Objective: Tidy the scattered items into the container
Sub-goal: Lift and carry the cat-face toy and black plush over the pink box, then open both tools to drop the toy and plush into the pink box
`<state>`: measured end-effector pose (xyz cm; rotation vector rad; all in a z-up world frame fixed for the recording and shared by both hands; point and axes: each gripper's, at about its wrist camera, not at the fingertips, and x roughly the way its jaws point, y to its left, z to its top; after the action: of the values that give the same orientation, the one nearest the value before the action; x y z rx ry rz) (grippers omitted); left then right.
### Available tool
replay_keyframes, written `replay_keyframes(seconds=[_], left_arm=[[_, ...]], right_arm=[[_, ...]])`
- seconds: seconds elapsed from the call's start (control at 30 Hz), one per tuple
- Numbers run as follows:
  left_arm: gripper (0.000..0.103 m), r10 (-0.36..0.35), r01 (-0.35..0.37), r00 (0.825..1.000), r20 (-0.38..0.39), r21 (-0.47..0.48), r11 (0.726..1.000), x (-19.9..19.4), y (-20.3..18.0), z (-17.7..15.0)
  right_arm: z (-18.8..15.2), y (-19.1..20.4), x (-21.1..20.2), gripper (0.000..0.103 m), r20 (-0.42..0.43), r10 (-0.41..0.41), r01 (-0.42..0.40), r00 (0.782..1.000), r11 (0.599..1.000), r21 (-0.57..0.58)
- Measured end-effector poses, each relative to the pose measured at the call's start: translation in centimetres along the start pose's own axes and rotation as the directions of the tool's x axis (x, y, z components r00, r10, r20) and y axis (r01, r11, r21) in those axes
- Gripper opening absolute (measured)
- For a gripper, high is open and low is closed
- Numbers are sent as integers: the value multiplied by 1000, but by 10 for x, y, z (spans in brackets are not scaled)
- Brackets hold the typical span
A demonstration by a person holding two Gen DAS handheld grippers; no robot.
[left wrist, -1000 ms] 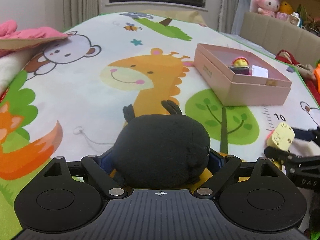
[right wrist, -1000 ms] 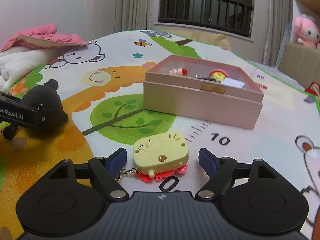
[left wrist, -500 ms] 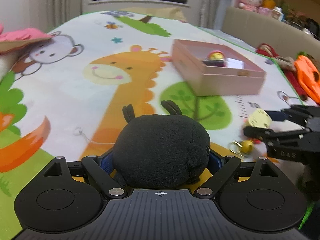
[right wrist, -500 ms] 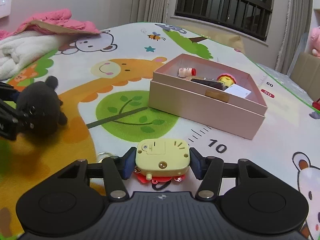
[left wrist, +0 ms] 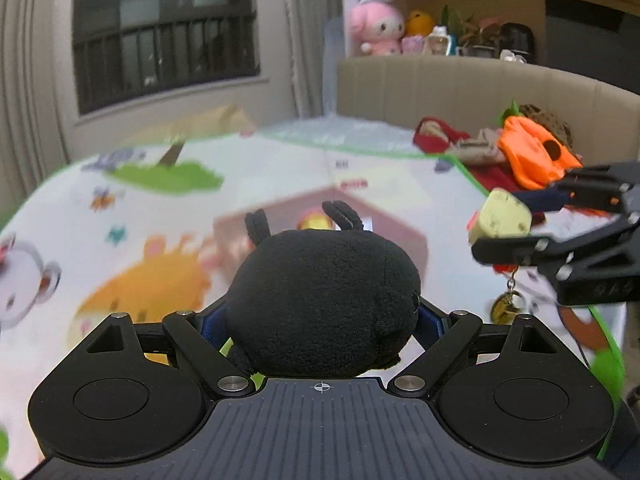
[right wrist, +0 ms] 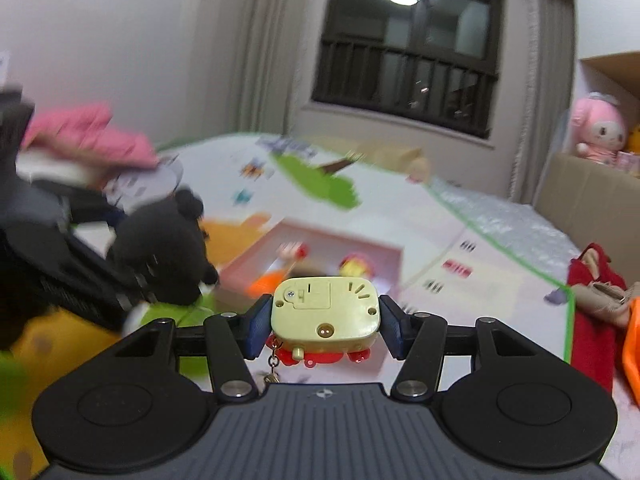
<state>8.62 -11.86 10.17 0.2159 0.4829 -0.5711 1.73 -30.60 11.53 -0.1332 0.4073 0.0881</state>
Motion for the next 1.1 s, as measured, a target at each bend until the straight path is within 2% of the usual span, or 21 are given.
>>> replay_keyframes(seconds=[0.17, 0.3, 0.33, 0.37, 0.4, 0.43, 0.67, 0.83, 0.97, 1.03, 1.1], left_arm=[[92, 6, -6, 998, 62, 5, 1000, 55, 4, 37], [94, 8, -8, 995, 97, 0, 1000, 90, 10, 49], [94, 0, 1, 996, 86, -8, 1000, 99, 13, 48], [94, -10, 12, 998, 63, -17, 1000, 107, 16, 46], [95, -17, 18, 999, 37, -32, 999, 113, 19, 43], [96, -20, 20, 1000, 13, -49, 999, 117, 23, 39], [97, 12, -16, 998, -64, -71, 997, 117, 30, 18], [98, 36, -43, 995, -92, -76, 996, 112, 31, 11], [99, 72, -85, 989, -126, -96, 992, 105, 33, 1], [99, 56, -76, 989, -137, -150, 986, 98, 39, -7], [99, 2, -30, 991, -131, -209, 977, 93, 45, -15]], right_arm=[[40, -40, 49, 55, 45, 4, -10, 999, 992, 126], [64, -64, 99, 56, 53, 62, -74, 997, 961, 267], [66, -67, 111, 59, 43, 75, -85, 996, 953, 292], [68, -69, 122, 70, 31, 85, -91, 996, 946, 311], [67, -69, 130, 78, 22, 84, -87, 996, 941, 326], [65, -68, 136, 79, 15, 78, -79, 997, 939, 334], [37, -60, 147, 79, -54, 87, -63, 995, 934, 352], [23, -62, 146, 79, -109, 16, 19, 994, 948, 318], [9, -77, 158, 77, -177, -1, 66, 984, 931, 360], [-1, -83, 166, 74, -205, 17, 67, 979, 917, 393], [-10, -87, 176, 74, -226, 49, 55, 973, 900, 432]])
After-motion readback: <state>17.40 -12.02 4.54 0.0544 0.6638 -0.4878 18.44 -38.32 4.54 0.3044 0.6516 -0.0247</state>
